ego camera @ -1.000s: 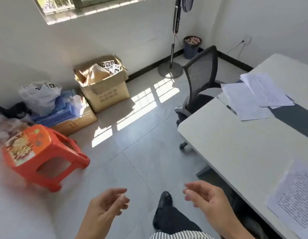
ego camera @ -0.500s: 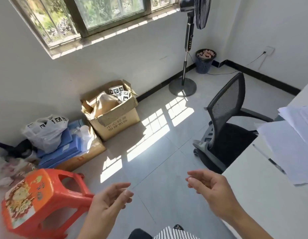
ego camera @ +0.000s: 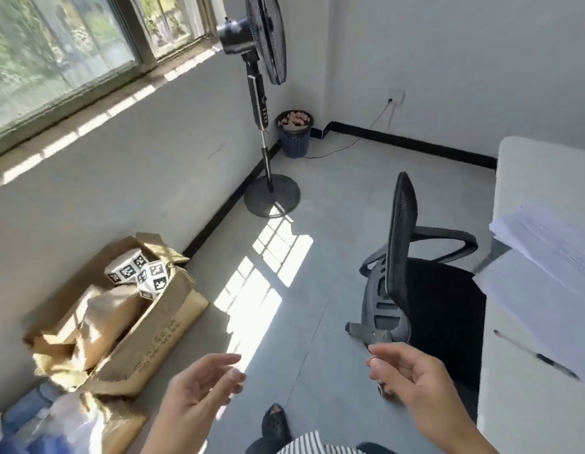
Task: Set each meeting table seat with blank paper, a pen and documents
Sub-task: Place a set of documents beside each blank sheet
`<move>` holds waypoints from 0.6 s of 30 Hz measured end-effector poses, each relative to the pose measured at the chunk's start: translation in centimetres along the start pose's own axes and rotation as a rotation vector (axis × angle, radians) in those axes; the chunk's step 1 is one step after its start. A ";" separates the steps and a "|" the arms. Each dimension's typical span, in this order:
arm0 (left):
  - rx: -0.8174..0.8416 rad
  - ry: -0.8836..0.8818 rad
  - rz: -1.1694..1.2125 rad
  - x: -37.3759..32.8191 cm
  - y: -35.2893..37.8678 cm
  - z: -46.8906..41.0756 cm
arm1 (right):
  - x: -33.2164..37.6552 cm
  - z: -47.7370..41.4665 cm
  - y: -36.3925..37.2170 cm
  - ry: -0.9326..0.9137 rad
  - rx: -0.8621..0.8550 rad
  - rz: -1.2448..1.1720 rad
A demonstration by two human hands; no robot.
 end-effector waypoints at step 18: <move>0.558 0.158 -0.274 -16.6 11.0 -34.4 | 8.7 -23.8 -5.7 0.022 -0.466 -0.169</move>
Point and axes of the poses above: each hand's wrist, its own z-axis away from the middle knuckle, its own y-axis out of the palm, x = y × z, the point moved 1 cm from there along -z, towards the middle knuckle, and after that the axes turned 4 degrees about z, right-handed, at the moved point
